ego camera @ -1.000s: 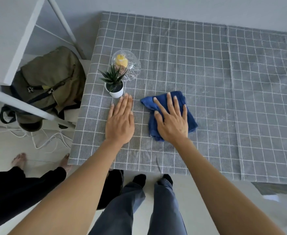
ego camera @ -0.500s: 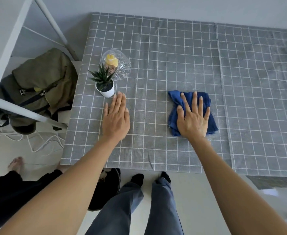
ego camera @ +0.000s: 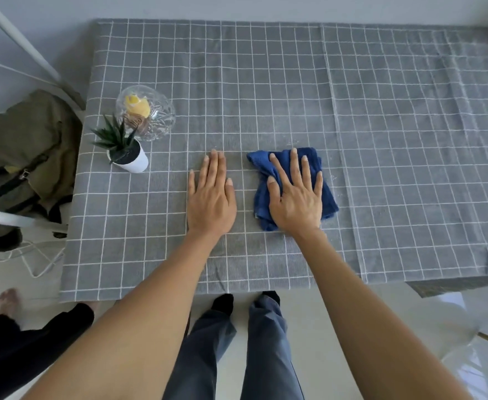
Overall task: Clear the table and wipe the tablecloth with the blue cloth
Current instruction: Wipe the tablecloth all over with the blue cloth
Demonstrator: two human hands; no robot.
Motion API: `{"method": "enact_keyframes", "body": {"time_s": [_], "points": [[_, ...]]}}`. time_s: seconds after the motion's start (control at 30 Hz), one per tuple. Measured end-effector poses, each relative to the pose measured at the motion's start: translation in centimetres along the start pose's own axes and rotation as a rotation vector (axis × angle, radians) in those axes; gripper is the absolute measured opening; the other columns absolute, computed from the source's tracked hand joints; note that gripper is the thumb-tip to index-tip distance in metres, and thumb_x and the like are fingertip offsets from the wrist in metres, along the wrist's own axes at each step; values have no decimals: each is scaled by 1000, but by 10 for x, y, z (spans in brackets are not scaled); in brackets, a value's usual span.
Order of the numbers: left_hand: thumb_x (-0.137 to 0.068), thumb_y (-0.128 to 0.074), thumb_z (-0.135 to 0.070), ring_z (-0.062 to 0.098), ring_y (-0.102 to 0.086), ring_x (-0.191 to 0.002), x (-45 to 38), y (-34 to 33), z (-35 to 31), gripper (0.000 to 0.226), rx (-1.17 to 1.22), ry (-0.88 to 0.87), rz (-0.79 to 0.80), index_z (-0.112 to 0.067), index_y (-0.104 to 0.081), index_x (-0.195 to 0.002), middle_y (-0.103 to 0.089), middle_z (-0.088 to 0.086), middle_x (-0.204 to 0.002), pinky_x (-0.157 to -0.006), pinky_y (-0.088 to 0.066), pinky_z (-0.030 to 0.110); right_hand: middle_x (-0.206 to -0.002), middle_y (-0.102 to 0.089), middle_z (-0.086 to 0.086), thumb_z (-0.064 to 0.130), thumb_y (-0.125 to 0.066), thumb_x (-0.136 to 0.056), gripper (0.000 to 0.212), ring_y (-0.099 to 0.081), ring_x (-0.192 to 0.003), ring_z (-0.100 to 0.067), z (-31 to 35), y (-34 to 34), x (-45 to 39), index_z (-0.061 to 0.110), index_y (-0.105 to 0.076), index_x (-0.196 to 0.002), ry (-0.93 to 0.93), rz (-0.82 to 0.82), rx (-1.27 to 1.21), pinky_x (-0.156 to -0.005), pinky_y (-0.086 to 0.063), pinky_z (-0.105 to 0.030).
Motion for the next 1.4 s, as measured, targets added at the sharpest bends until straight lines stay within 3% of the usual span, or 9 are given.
{"method": "enact_keyframes", "body": {"time_s": [0.2, 0.33, 0.63, 0.73, 0.87, 1.0, 1.23, 1.4], "points": [[-98, -4, -35, 12, 5, -147, 1, 0, 1, 56, -7, 1, 16, -18, 1, -152, 3, -2, -160, -120, 2, 41, -161, 4, 2, 45, -15, -101, 51, 6, -147, -19, -82, 27, -3, 41, -2, -150, -181, -22, 22, -118, 5, -49], [-98, -2, -35, 13, 6, -147, 1, 0, 2, 57, -31, 3, 13, -17, 3, -151, 4, -1, -160, -120, 2, 41, -161, 8, 1, 44, -15, -100, 53, 10, -147, -18, -83, 25, -2, 41, 2, -150, -237, -11, 5, -117, 8, -49], [-98, -6, -32, 11, 4, -147, 1, 3, -1, 55, -5, 1, 5, -18, 1, -151, 2, -3, -160, -120, 0, 40, -161, 5, 5, 47, -17, -100, 50, 8, -147, -18, -1, -3, 30, 46, -5, -149, 85, 61, 21, -117, 7, -50], [-99, -7, -32, 11, 4, -146, 1, 3, 0, 55, 0, -4, 4, -18, 0, -151, 1, -3, -160, -119, 2, 40, -161, 4, 7, 47, -15, -100, 49, 8, -147, -18, -20, 3, 23, 47, -5, -149, 72, 51, 26, -117, 7, -51], [-100, -6, -32, 10, 7, -146, 2, 3, 1, 54, -12, -12, 7, -18, 2, -151, 4, -3, -159, -118, 7, 38, -161, 2, 5, 46, -13, -99, 51, 6, -147, -20, -66, 17, 14, 46, -4, -149, -118, 7, 26, -117, 6, -53], [-100, -7, -31, 11, 6, -146, 1, 3, 2, 54, -17, -4, 5, -18, 3, -151, 5, -3, -159, -119, 5, 39, -161, 5, 3, 45, -17, -100, 52, 7, -147, -20, -69, 18, 15, 43, -5, -150, -168, -8, 25, -117, 6, -51], [-102, -11, -30, 11, 6, -146, 2, 2, 1, 53, -8, 2, 2, -18, 2, -152, 5, -3, -159, -119, 4, 40, -161, 2, 6, 47, -20, -100, 51, 6, -148, -19, 3, -4, 50, 44, -8, -150, 60, 37, 21, -116, 7, -49], [-102, -14, -29, 11, 5, -146, 2, 1, 3, 52, 0, -2, 5, -18, 0, -151, 3, -3, -160, -119, 3, 41, -161, 3, 4, 47, -17, -100, 50, 6, -148, -19, -20, 0, 43, 46, -10, -149, 39, 25, 33, -116, 8, -49]]}}
Point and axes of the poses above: each hand's wrist, its own x-axis away from the middle knuckle, its own y-axis out of the back of the hand, z = x × y, the point moved 8 cm from there along -x, towards the middle knuckle
